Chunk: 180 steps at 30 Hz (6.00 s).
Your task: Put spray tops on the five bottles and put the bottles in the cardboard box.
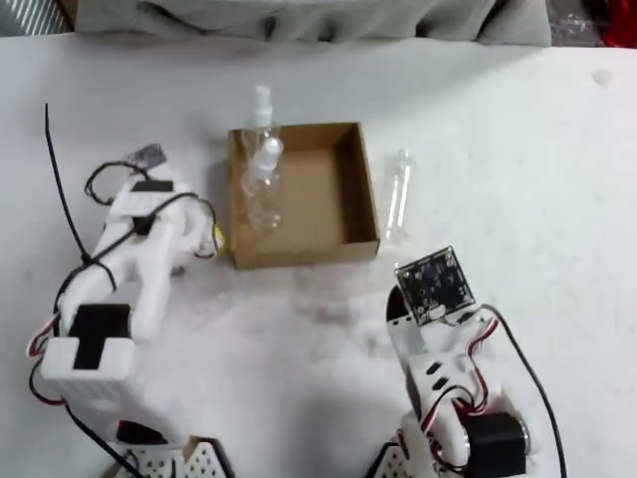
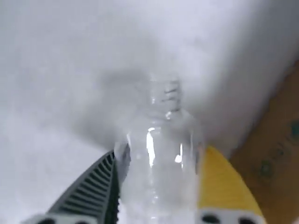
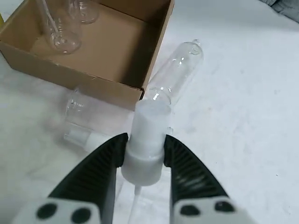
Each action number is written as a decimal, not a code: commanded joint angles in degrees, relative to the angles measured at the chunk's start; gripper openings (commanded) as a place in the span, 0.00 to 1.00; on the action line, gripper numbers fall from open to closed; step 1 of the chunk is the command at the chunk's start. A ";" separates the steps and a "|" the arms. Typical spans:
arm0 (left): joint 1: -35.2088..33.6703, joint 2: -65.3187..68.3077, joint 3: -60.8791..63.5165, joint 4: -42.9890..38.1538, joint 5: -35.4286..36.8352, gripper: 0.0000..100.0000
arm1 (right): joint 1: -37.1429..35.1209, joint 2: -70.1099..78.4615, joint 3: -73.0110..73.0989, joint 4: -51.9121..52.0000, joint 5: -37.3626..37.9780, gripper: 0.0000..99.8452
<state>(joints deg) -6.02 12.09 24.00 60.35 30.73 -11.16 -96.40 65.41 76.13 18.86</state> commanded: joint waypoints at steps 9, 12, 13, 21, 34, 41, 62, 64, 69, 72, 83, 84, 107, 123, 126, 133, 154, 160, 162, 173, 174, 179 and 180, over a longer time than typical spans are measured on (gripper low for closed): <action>-2.68 -5.85 -3.25 1.93 -3.34 0.02 | -0.48 -0.13 -0.97 -0.66 -2.20 0.01; -3.65 -12.35 -1.93 3.52 -8.44 0.02 | -0.48 -0.13 -0.97 -4.88 -4.48 0.01; -3.65 -14.99 -0.79 3.52 -9.85 0.02 | -0.48 -0.13 -0.97 -6.73 -5.63 0.01; -2.15 -37.93 10.20 2.11 -14.77 0.02 | -0.48 -0.13 -1.05 -20.97 -16.26 0.01; 8.57 -75.03 37.71 -14.68 -20.66 0.02 | -8.66 1.10 -4.57 -53.85 -25.85 0.01; 8.75 -91.56 44.13 -15.30 -20.66 0.02 | -17.54 17.19 -23.82 -53.76 -25.85 0.01; 12.18 -116.79 58.46 -18.29 -21.19 0.02 | -35.47 58.59 -67.25 -39.34 -22.68 0.01; 12.18 -116.79 61.01 -20.92 -22.68 0.02 | -36.09 59.65 -67.16 -39.08 -20.22 0.01; 12.09 -116.79 65.58 -26.46 -30.24 0.02 | -36.00 61.58 -67.52 -39.60 -19.78 0.01; 12.00 -116.79 66.64 -28.04 -30.07 0.02 | -35.82 63.16 -67.60 -39.78 -19.78 0.01; 11.82 -116.79 66.81 -28.04 -30.07 0.02 | -35.65 68.35 -67.60 -44.44 -19.60 0.01; 11.82 -116.79 66.81 -28.04 -30.07 0.02 | -35.65 68.35 -67.60 -44.44 -19.60 0.01; 12.00 -116.79 66.81 -27.96 -30.07 0.02 | -34.15 68.53 -67.43 -48.13 -15.82 0.01; 11.82 -116.79 66.81 -27.96 -30.07 0.02 | -34.07 62.55 -51.08 -48.22 -16.26 0.01; 11.82 -116.79 66.81 -27.96 -30.07 0.02 | -33.98 61.05 -47.74 -47.96 -16.26 0.01; 11.74 -116.79 66.81 -27.87 -30.07 0.02 | -36.26 55.52 -38.86 -48.13 -16.26 0.01; 11.82 -116.79 67.43 -27.96 -30.07 0.02 | -36.09 53.32 -37.98 -44.09 -16.18 0.13; 11.74 -116.79 67.43 -27.96 -30.07 0.02 | -32.84 52.26 -41.93 -44.00 -16.18 0.11; 11.74 -116.79 67.43 -27.96 -30.07 0.02 | -30.64 52.35 -43.43 -44.00 -16.18 0.05; 11.74 -116.79 67.34 -27.96 -29.98 0.02 | -28.79 61.14 -43.78 -43.91 -16.18 0.01; 11.74 -116.79 67.34 -27.96 -29.98 0.02 | -29.41 62.29 -43.78 -43.74 -16.18 0.01; 11.74 -116.79 67.34 -27.96 -29.98 0.02 | -33.10 62.20 -44.13 -38.11 -16.18 0.01; 11.74 -116.79 67.34 -27.96 -29.98 0.02 | -33.36 61.49 -44.13 -37.93 -16.18 0.01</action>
<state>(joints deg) 5.58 -103.78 92.13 34.33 1.36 -42.20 -33.63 23.91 36.48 2.42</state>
